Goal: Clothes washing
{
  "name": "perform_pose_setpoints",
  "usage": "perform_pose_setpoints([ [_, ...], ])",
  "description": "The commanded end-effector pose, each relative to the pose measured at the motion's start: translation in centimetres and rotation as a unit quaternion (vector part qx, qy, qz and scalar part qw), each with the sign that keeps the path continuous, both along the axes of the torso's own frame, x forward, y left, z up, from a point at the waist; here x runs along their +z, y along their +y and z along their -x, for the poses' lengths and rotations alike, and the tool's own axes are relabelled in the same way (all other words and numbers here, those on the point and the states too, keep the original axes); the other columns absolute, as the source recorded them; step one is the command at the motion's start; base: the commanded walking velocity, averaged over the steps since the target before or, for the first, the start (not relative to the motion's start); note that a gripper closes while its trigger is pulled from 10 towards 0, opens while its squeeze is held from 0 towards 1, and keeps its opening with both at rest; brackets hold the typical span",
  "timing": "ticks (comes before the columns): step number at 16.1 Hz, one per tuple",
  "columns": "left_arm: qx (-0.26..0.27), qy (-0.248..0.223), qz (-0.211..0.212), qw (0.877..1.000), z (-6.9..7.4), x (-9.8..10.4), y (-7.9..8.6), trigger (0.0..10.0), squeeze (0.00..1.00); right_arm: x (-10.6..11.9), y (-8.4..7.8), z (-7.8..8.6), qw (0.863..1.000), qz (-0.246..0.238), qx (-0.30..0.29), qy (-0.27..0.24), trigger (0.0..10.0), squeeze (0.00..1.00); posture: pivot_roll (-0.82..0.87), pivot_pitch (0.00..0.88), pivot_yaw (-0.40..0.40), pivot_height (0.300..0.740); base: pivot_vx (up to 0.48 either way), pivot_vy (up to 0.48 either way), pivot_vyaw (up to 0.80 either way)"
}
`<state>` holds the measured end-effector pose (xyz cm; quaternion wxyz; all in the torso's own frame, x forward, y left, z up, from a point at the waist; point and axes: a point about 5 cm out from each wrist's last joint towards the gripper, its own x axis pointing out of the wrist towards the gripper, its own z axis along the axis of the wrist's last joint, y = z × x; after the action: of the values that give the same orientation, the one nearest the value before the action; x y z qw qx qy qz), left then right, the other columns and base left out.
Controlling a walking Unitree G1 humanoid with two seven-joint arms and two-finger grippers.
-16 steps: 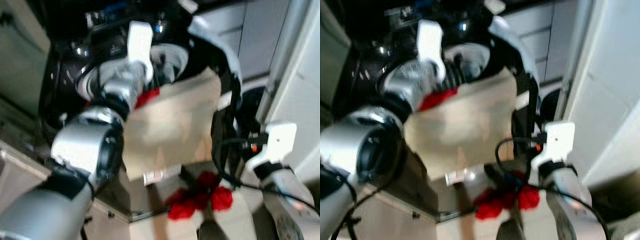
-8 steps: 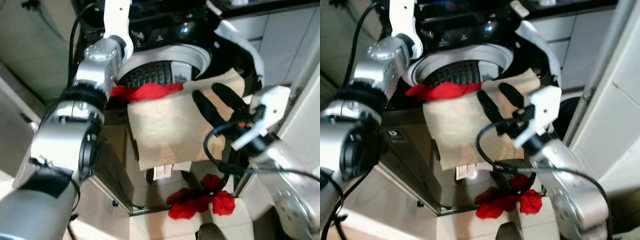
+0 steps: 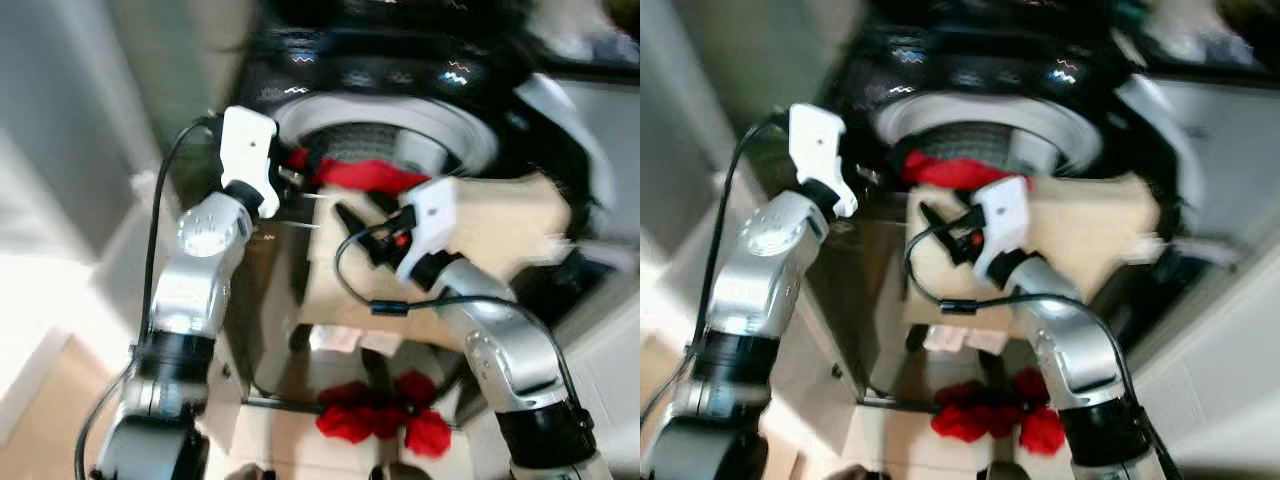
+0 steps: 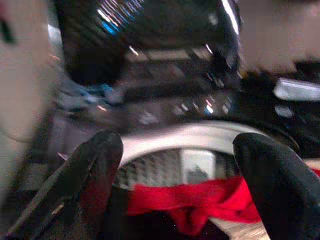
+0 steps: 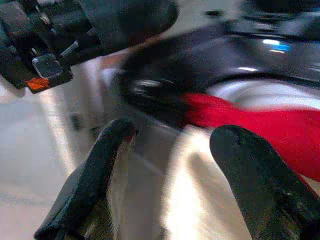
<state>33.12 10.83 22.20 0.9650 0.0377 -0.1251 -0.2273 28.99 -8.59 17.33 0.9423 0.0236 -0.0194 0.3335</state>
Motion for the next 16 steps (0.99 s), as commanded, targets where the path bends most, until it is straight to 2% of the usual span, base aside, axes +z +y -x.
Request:
perform_pose_setpoints([
  [1,-0.010,-0.002,-0.003,1.000,0.7,0.2,-0.6,10.0,0.00,-0.3,0.2,0.1,1.000,0.002,0.012,0.006,10.0,0.26,-0.04,0.000,-0.054,0.740,0.000,0.000,0.00],
  [3,-0.033,-0.001,-0.002,0.999,2.9,-0.1,-1.3,10.0,0.00,-2.0,0.7,-1.8,0.999,0.041,0.020,0.012,10.0,0.27,-0.01,0.000,-0.070,0.740,0.000,0.000,0.00],
  [4,-0.043,0.008,-0.001,0.999,3.6,-0.4,-1.6,10.0,0.00,-2.5,0.8,-2.8,0.997,0.071,0.013,0.011,10.0,0.27,0.01,0.000,-0.077,0.740,0.000,0.000,0.00],
  [5,-0.043,0.024,0.000,0.999,4.3,-1.1,-1.9,10.0,0.00,-3.7,1.0,-4.9,0.989,0.144,0.009,0.003,10.0,0.27,0.03,0.000,-0.090,0.740,0.000,0.000,0.00],
  [6,-0.043,0.027,0.002,0.999,4.5,-1.2,-2.0,10.0,0.00,-3.9,0.9,-5.3,0.987,0.158,0.005,0.004,10.0,0.27,0.03,0.000,-0.090,0.740,0.000,0.000,0.00],
  [8,-0.035,0.028,0.010,0.999,4.7,-1.0,-2.0,10.0,0.00,-4.9,0.1,-7.2,0.967,0.256,-0.018,-0.003,10.0,0.28,0.06,0.000,-0.107,0.740,0.000,0.000,0.00],
  [10,-0.023,0.030,0.009,0.999,4.9,-0.8,-1.6,10.0,0.00,-4.7,-0.9,-8.6,0.945,0.323,-0.048,-0.014,10.0,0.29,0.08,0.000,-0.115,0.740,0.000,0.000,0.00],
  [12,-0.019,0.033,0.007,0.999,5.1,-0.9,-1.7,10.0,0.00,-2.9,-2.7,-10.4,0.912,0.386,-0.125,-0.054,10.0,0.29,0.08,0.000,-0.118,0.740,0.000,0.000,0.00],
  [14,-0.019,0.035,0.008,0.999,5.1,-0.9,-2.0,10.0,0.00,-0.1,-4.8,-11.8,0.867,0.437,-0.213,-0.107,10.0,0.29,0.09,0.000,-0.119,0.740,0.000,0.000,0.00],
  [15,-0.019,0.036,0.008,0.999,5.1,-0.9,-2.2,10.0,0.00,2.0,-6.2,-12.4,0.840,0.450,-0.270,-0.141,10.0,0.29,0.08,0.000,-0.118,0.740,0.000,0.000,0.00],
  [16,-0.020,0.037,0.008,0.999,5.0,-0.9,-2.3,10.0,0.00,3.7,-7.1,-12.8,0.825,0.445,-0.309,-0.163,10.0,0.30,0.08,0.000,-0.118,0.740,0.000,0.000,0.00],
])
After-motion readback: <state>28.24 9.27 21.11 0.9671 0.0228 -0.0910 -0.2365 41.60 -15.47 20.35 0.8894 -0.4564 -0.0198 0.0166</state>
